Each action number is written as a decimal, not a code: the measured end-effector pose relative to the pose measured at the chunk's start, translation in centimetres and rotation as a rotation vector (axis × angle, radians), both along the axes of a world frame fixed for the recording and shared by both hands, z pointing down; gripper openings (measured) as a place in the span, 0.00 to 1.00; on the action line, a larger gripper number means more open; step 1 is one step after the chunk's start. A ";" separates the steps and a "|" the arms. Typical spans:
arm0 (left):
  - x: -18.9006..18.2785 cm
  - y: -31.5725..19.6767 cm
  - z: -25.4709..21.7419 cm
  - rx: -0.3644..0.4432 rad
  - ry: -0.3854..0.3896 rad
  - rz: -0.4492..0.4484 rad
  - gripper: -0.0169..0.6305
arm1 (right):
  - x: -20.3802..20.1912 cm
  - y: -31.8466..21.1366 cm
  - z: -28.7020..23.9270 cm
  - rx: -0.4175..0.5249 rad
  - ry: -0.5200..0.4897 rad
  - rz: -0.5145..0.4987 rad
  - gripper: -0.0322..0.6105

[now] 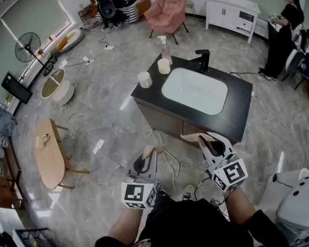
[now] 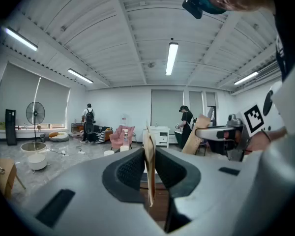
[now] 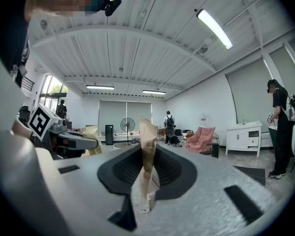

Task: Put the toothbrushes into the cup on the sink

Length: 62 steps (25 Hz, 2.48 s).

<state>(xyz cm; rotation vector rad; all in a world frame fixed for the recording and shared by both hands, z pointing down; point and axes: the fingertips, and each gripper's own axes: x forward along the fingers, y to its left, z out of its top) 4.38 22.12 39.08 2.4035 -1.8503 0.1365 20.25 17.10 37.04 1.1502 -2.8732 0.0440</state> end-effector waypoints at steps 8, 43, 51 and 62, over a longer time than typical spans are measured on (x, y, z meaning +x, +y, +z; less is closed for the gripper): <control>0.1 0.2 -0.2 0.005 -0.001 0.001 0.12 | 0.0 0.2 -0.2 0.010 -0.010 -0.008 0.17; -0.3 -4.3 -0.2 0.022 -0.015 0.011 0.12 | 0.7 -3.7 0.4 0.005 -0.022 0.028 0.17; -7.0 -9.1 0.1 0.026 0.015 0.055 0.12 | -5.4 -7.9 0.4 0.001 0.005 0.086 0.17; -18.1 -15.6 0.9 0.012 0.054 0.107 0.12 | -16.4 -14.4 0.4 0.004 0.047 0.137 0.17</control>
